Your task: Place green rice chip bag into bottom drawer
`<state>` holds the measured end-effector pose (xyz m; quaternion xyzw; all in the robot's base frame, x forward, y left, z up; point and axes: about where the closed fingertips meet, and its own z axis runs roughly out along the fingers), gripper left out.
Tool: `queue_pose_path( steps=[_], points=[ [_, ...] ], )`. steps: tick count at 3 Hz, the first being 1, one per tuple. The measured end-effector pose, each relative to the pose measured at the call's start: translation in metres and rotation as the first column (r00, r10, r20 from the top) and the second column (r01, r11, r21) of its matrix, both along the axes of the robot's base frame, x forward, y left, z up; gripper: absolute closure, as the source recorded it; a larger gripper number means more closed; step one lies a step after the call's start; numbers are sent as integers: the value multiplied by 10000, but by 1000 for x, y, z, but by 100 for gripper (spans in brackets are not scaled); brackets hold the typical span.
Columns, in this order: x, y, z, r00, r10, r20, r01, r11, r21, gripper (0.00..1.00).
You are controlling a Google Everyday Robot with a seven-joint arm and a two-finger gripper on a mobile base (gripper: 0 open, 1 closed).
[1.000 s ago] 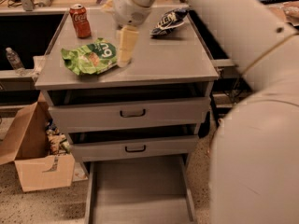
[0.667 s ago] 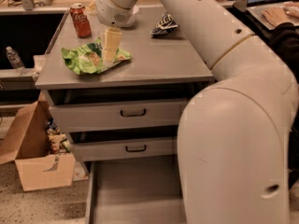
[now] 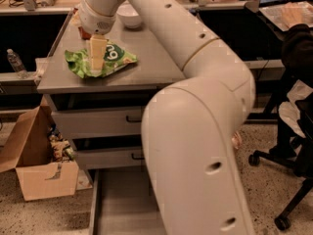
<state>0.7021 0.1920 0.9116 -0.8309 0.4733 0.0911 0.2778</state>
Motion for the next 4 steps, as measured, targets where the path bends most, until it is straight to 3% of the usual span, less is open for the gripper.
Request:
queue_pose_path(
  steps=[1,2,4],
  points=[
    [14,11,-26,9991,-148,-396,132,9991,-405,0],
    [27,-8,-69,9899,-780,-1185,685,9943,-823,27],
    [28,-16,-70,9859,-965,-1367,855,9928,-840,74]
  ],
)
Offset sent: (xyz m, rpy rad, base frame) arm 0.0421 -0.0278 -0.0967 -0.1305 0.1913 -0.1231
